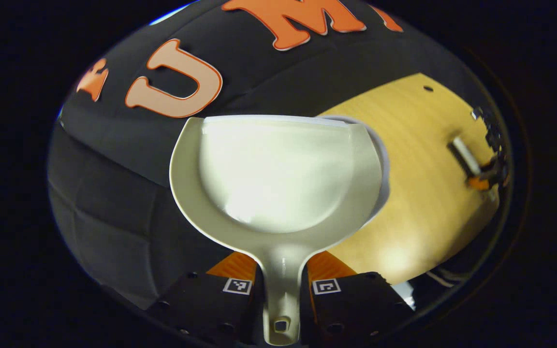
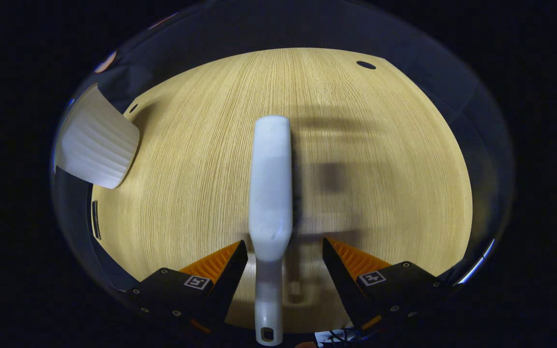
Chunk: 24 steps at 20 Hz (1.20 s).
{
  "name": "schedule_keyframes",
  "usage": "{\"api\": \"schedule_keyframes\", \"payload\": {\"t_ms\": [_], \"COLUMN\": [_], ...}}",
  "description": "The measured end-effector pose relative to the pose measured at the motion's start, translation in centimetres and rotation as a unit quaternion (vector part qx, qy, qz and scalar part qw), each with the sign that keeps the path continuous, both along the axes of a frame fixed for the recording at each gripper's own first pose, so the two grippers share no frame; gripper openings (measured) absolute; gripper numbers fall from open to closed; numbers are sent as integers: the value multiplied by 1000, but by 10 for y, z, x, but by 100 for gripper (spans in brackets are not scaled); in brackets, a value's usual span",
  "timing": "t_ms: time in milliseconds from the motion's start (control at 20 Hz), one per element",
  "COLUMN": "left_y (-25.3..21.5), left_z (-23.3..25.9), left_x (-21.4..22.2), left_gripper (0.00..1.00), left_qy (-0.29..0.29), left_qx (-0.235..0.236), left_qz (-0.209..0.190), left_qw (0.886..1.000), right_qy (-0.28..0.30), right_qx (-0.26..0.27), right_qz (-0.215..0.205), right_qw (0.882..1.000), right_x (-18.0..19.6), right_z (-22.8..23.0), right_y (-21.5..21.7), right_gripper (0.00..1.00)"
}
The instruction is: Pick up the small broom and dustpan from the desktop, sweep the trash into the dustpan with the broom, and then empty the trash into the garbage bin.
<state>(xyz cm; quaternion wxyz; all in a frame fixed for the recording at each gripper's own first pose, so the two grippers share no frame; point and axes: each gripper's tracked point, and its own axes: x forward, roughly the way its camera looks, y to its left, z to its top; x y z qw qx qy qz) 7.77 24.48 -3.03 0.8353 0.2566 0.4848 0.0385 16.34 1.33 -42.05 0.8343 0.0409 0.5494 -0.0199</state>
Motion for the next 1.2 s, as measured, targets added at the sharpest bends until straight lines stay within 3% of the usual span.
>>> {"api": "schedule_keyframes", "payload": {"t_ms": [150, 300, 450, 550, 900, 1050, 1200], "left_y": [-84, -182, -228, -245, -258, -264, -277], "left_z": [-16, -37, -63, -92, -218, -264, -290], "left_x": [12, 10, 4, 1, -28, -45, -56], "left_gripper": [31, 31, 31, 31, 31, 32, 32], "left_qy": [-35, -21, -12, 5, 100, 152, 180], "left_qx": [-111, -219, -237, -251, -247, -258, -257], "left_qz": [-9, -45, -72, -61, 38, 97, 121], "left_qw": [993, 974, 969, 966, 963, 949, 942], "right_qy": [-8, -13, -15, -14, 0, 5, 10], "right_qx": [-4, -5, -11, -13, -7, -6, -3], "right_qz": [-8, -21, -23, -22, -10, 1, 9], "right_qw": [1000, 1000, 1000, 1000, 1000, 1000, 1000], "right_x": [3, 4, 1, 0, -11, -14, -19], "right_z": [6, 9, 10, 10, 5, 3, 2], "right_y": [-6, -13, -16, -15, -3, 6, 12], "right_gripper": [95, 95, 95, 95, 95, 95, 95]}}
